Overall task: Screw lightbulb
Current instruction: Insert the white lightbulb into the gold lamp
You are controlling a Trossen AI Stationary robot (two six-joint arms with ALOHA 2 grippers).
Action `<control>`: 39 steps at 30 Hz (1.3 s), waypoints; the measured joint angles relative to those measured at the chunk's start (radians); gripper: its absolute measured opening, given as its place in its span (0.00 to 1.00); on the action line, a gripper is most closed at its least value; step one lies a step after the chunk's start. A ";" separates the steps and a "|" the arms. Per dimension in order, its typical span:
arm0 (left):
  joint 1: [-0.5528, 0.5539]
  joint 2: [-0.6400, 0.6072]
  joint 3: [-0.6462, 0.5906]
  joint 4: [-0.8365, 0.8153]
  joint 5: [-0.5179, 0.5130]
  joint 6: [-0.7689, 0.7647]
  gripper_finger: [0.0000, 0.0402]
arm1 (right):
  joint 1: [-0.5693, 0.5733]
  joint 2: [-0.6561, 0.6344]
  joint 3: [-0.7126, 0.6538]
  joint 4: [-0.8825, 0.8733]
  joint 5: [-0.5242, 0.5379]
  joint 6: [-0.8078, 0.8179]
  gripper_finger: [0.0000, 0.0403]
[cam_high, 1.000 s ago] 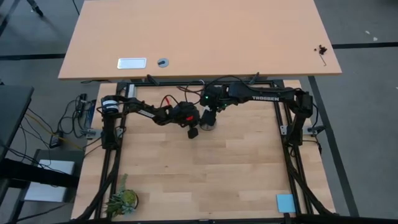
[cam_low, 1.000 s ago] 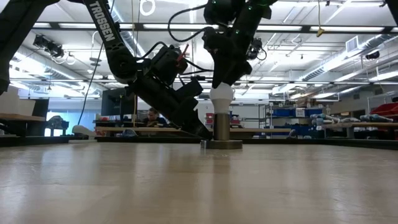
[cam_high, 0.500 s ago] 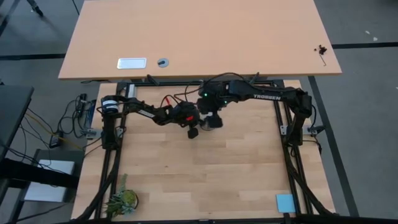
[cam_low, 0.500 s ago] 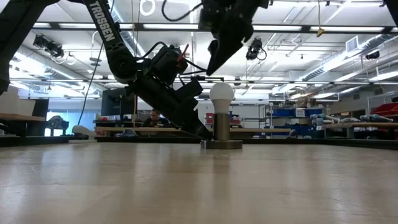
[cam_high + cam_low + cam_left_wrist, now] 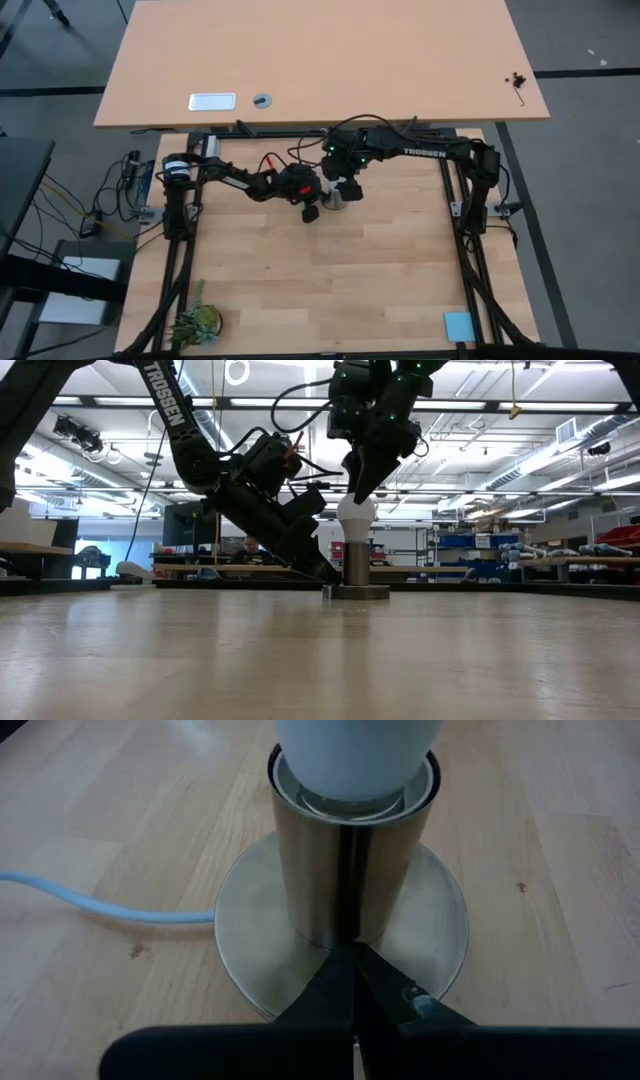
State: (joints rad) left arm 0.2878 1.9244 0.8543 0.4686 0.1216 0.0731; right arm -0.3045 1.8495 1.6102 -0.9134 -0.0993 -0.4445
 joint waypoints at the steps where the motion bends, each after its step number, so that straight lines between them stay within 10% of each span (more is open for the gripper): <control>1: 0.000 0.000 0.000 0.000 0.000 0.000 0.00 | 0.000 0.000 -0.004 0.008 0.000 0.023 0.67; 9: 0.000 0.000 0.000 0.000 0.000 0.000 0.00 | 0.007 -0.006 -0.046 0.041 0.056 0.397 0.57; 19: 0.000 0.000 0.000 0.003 0.000 0.000 0.00 | 0.041 0.000 -0.034 0.049 0.082 0.704 0.70; 39: 0.000 0.000 0.000 0.000 0.000 0.000 0.00 | 0.034 0.019 0.079 -0.118 0.076 -0.156 0.76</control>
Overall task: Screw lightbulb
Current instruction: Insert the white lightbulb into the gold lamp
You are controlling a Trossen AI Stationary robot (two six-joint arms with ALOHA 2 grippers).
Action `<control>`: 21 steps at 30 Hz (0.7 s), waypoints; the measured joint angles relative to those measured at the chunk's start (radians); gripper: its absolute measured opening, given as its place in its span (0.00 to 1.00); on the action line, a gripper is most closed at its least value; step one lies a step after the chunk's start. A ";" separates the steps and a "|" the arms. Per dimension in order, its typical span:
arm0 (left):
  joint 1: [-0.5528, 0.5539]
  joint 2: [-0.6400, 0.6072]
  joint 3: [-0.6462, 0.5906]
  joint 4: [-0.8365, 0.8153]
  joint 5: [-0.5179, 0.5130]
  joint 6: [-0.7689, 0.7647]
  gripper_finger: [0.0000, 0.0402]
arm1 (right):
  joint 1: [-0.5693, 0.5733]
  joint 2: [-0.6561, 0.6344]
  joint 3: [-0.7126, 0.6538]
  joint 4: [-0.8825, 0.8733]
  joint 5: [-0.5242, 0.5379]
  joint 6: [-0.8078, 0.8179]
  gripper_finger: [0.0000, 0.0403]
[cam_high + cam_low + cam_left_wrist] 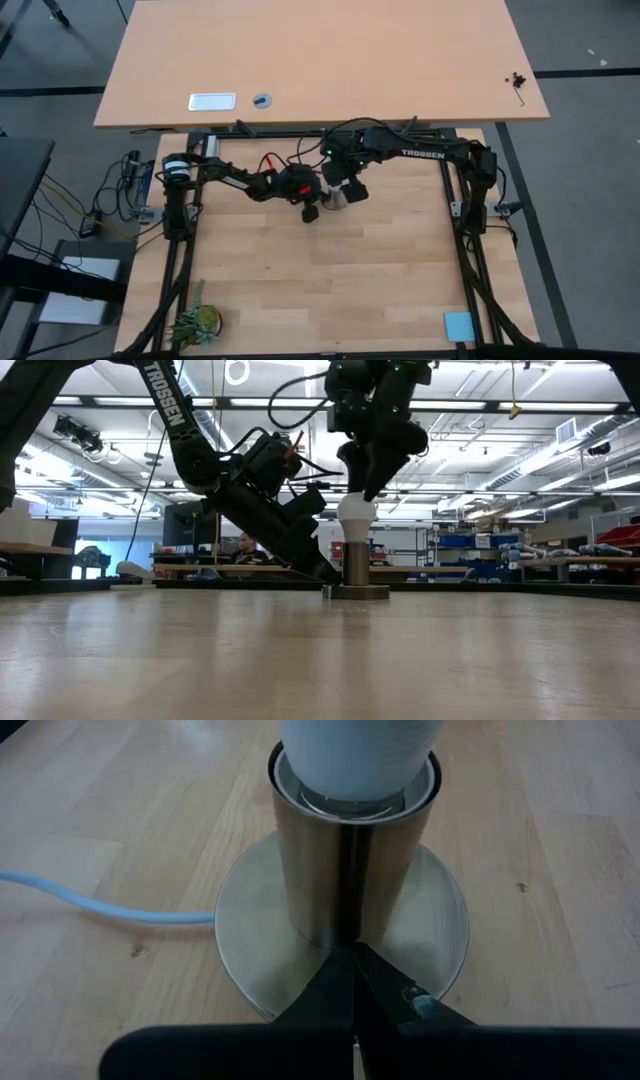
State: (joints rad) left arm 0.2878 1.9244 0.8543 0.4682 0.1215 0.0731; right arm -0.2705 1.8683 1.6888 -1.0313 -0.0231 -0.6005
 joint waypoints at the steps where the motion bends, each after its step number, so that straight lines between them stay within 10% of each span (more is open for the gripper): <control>1: 0.000 0.000 0.000 0.000 0.000 0.000 0.00 | 0.000 0.004 -0.002 0.011 0.001 -0.005 0.74; 12: 0.000 0.000 0.000 -0.002 0.000 0.000 0.00 | 0.001 0.033 -0.001 0.025 0.008 0.098 0.63; 21: 0.000 0.000 0.000 -0.007 0.000 0.000 0.00 | 0.021 0.034 -0.001 0.005 0.065 0.795 0.59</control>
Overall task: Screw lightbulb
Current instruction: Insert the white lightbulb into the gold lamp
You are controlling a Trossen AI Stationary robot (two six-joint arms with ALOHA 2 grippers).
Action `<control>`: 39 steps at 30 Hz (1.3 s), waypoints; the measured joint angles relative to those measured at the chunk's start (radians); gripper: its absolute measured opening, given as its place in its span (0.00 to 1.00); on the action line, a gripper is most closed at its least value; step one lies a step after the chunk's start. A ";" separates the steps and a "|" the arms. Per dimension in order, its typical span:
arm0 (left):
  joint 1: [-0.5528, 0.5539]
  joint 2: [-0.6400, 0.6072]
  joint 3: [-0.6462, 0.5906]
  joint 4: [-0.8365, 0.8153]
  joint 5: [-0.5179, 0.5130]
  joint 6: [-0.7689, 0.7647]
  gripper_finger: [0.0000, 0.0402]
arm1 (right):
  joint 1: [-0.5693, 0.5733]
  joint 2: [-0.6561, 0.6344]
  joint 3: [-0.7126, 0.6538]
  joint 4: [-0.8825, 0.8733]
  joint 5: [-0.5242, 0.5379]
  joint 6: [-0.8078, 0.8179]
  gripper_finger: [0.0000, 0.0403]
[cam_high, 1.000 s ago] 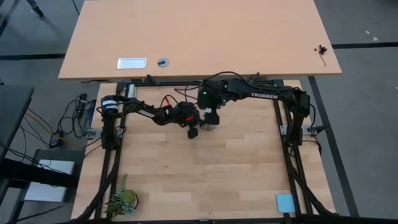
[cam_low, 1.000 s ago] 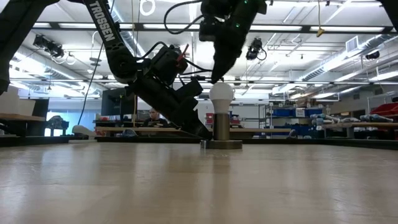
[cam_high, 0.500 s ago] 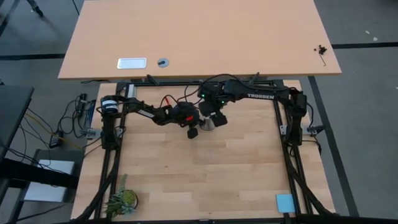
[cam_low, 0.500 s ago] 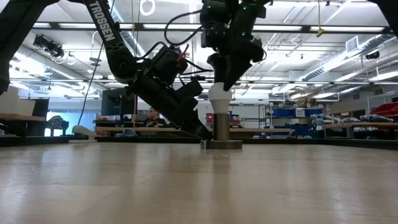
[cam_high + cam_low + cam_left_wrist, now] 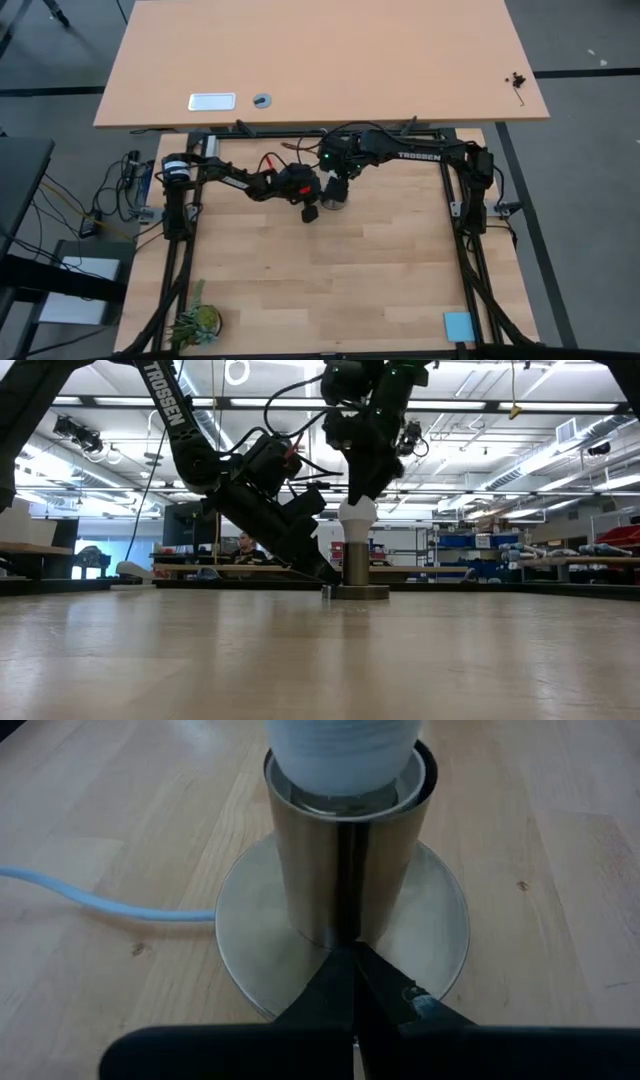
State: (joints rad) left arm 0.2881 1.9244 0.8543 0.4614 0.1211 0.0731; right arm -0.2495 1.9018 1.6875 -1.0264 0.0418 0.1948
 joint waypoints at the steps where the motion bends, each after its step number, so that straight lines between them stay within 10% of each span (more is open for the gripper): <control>1: 0.000 0.000 0.000 0.000 0.000 0.000 0.00 | 0.004 0.000 0.000 -0.001 -0.001 0.046 0.60; 9: 0.000 0.000 0.000 -0.002 0.001 0.000 0.00 | 0.043 0.011 0.072 -0.055 0.011 -0.060 0.67; 21: 0.000 0.000 0.000 -0.003 0.001 0.000 0.00 | 0.013 0.013 0.123 -0.096 -0.024 -0.782 0.73; 39: 0.000 0.000 0.000 -0.003 0.000 0.000 0.00 | -0.003 0.011 0.039 -0.042 -0.033 -0.541 0.54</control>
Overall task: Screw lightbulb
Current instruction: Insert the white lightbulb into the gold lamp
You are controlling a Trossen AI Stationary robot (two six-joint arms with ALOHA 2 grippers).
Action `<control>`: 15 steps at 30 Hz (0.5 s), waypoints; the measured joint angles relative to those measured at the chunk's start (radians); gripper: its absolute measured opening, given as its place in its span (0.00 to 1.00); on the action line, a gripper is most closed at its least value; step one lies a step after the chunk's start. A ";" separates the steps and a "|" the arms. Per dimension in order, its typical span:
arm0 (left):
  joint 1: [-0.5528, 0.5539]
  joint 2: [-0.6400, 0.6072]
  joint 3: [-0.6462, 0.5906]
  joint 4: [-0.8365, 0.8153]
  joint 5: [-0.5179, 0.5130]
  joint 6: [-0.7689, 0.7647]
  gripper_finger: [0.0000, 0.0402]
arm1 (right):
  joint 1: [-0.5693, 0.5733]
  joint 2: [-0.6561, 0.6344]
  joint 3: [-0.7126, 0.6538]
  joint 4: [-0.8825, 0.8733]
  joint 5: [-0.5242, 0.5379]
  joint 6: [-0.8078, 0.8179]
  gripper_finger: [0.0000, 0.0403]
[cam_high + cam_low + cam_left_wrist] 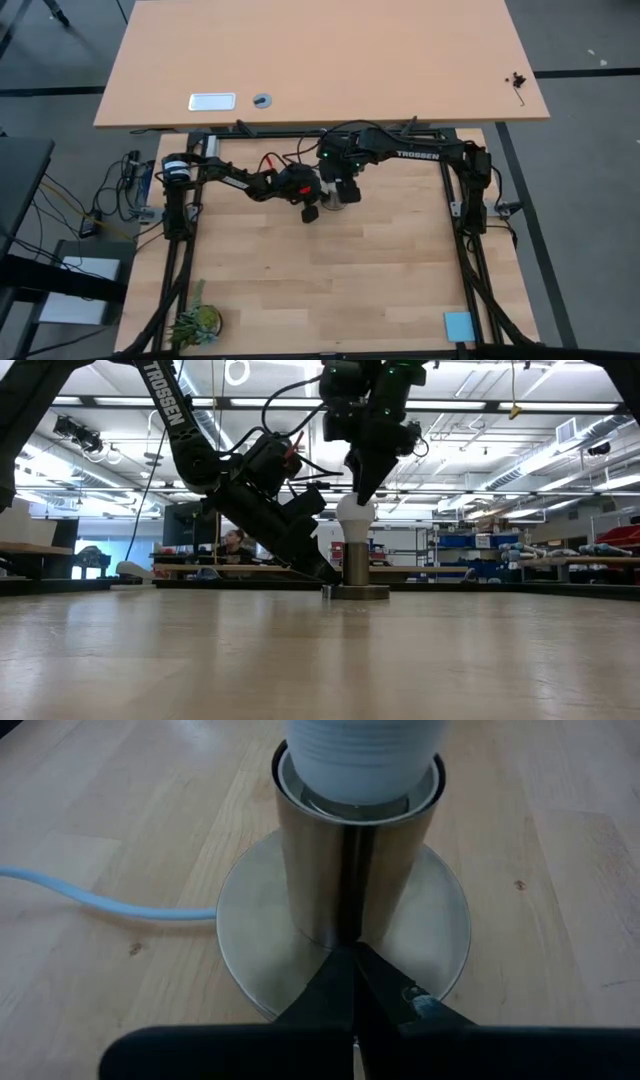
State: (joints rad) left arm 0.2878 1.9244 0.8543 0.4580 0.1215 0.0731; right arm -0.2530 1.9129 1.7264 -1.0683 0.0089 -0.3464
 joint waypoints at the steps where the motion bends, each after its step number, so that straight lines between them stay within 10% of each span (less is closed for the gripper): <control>1: 0.000 0.000 0.000 0.000 0.000 0.000 0.00 | 0.001 0.000 0.000 0.000 0.003 0.053 0.53; 9: 0.000 0.000 0.000 0.000 0.000 0.000 0.00 | 0.015 0.000 0.000 -0.011 0.021 0.506 0.55; 15: 0.000 0.000 0.000 0.000 0.000 0.000 0.00 | 0.017 0.000 0.016 -0.014 -0.006 0.501 0.65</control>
State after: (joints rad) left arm 0.2878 1.9244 0.8543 0.4580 0.1216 0.0731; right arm -0.2363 1.9128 1.7422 -1.0824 0.0029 0.1544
